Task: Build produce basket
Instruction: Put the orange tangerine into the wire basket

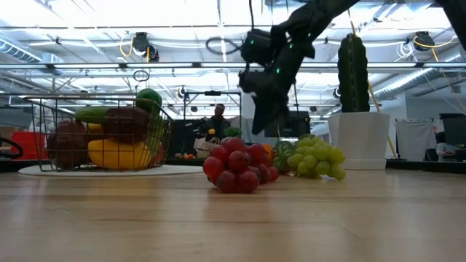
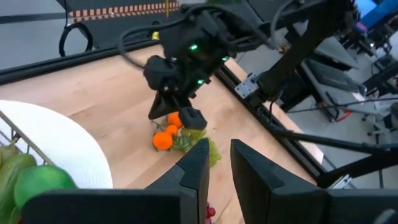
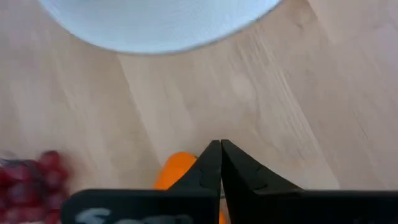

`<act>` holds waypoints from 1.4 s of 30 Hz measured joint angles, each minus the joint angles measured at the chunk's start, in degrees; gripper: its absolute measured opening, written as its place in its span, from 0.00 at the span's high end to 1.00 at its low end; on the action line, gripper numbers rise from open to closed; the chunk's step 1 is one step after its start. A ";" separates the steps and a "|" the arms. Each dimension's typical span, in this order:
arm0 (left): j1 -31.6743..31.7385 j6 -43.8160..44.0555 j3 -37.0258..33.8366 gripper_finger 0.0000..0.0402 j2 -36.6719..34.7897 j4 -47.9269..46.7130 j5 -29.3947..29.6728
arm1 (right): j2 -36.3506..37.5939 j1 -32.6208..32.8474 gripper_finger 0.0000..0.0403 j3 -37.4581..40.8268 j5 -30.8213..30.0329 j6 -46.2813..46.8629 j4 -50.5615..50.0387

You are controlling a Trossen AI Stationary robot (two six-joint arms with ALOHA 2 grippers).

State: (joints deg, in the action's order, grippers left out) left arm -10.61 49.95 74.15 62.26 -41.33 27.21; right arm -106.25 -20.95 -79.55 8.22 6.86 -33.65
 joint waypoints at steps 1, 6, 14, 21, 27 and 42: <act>0.00 0.04 0.00 0.83 0.00 0.41 0.16 | 0.84 -0.02 1.00 0.00 0.83 0.27 0.11; 0.00 -0.27 0.00 0.83 0.00 2.04 0.55 | 2.69 -1.14 1.00 -0.07 2.00 7.60 -2.47; 0.04 0.04 0.00 0.83 0.00 2.02 0.95 | 1.88 -4.27 0.77 -0.13 3.99 25.53 -11.14; 0.54 -0.13 0.00 0.83 0.00 1.61 1.44 | 1.13 -4.95 0.50 -0.17 3.85 27.05 -10.76; 1.93 -0.48 0.00 0.83 -0.02 1.61 1.50 | -2.75 -4.60 0.46 -0.16 6.47 26.71 -12.06; 2.71 0.35 0.00 0.83 -0.02 1.74 1.48 | -5.68 -3.66 0.56 -0.17 6.26 25.41 -9.81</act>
State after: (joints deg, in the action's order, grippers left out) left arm -7.90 50.30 74.15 62.24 -39.59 28.69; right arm -111.93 -24.61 -79.72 14.48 32.27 -43.46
